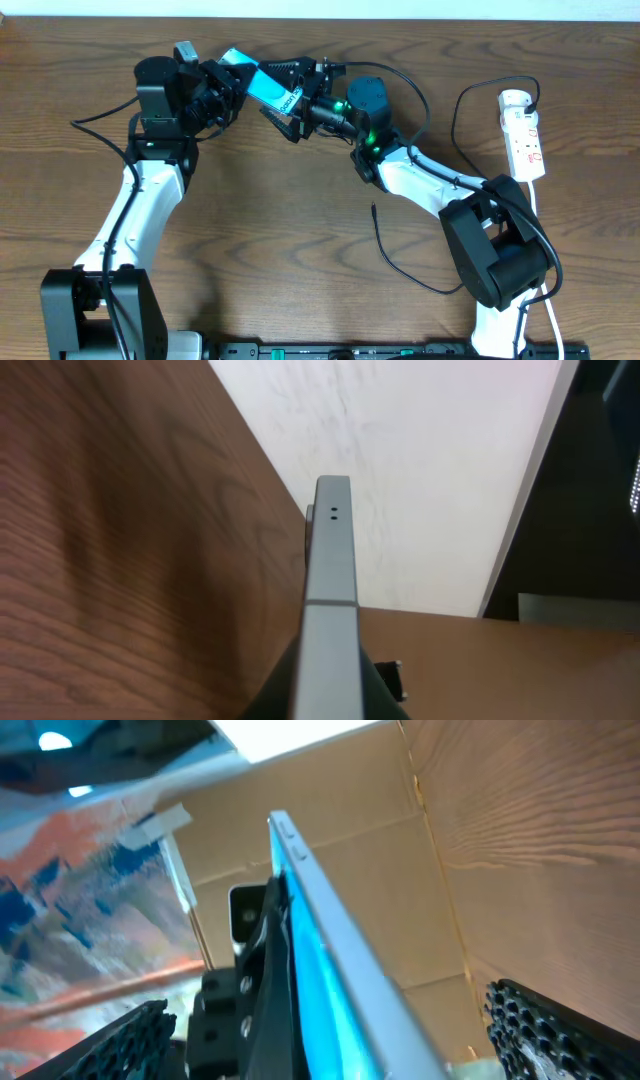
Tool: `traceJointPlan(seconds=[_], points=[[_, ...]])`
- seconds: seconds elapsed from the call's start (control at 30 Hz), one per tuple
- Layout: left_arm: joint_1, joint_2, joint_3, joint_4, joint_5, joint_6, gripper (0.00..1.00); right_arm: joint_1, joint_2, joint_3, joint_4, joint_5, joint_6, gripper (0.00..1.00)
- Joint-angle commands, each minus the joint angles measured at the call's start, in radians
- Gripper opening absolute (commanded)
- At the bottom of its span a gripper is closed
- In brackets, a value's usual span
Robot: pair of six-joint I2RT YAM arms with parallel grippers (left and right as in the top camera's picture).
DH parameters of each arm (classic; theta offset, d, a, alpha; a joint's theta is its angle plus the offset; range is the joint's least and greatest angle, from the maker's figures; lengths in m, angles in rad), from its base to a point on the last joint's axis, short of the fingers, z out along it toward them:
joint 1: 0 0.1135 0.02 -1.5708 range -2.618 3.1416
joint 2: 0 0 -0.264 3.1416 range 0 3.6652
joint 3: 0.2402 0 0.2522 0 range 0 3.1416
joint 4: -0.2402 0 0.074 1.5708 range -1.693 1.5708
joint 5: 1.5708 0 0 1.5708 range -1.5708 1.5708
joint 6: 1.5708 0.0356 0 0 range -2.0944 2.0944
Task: Plug charger to phone and switch on socket
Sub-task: 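Open the right gripper and pull it away from the phone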
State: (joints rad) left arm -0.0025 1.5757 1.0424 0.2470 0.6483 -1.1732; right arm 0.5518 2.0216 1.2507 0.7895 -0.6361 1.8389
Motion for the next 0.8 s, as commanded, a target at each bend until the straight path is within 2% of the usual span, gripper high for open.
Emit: traceJointPlan(seconds=[0.0,0.13,0.23,0.37,0.47,0.6,0.7,0.77], points=[[0.043,-0.008,0.009,-0.025,0.006,0.018,0.07,-0.046,-0.007,0.006,0.003,-0.074,-0.058,0.99],[0.102,-0.008,0.009,-0.036,0.044,0.007,0.07,-0.118,-0.007,0.006,0.003,-0.159,-0.116,0.99],[0.153,-0.008,0.009,-0.036,0.11,-0.027,0.07,-0.198,-0.007,0.006,-0.06,-0.254,-0.251,0.99],[0.201,-0.008,0.009,-0.035,0.219,-0.091,0.07,-0.278,-0.007,0.006,-0.272,-0.34,-0.449,0.99],[0.226,-0.008,0.009,-0.016,0.338,-0.093,0.07,-0.326,-0.009,0.006,-0.439,-0.362,-0.592,0.99],[0.245,-0.008,0.009,0.01,0.488,-0.093,0.07,-0.366,-0.035,0.006,-0.705,-0.312,-0.809,0.99],[0.245,-0.008,0.009,0.056,0.569,-0.088,0.07,-0.372,-0.108,0.006,-1.01,-0.103,-1.003,0.99],[0.244,-0.008,0.009,0.062,0.592,-0.074,0.07,-0.368,-0.159,0.006,-1.143,0.017,-1.078,0.99]])
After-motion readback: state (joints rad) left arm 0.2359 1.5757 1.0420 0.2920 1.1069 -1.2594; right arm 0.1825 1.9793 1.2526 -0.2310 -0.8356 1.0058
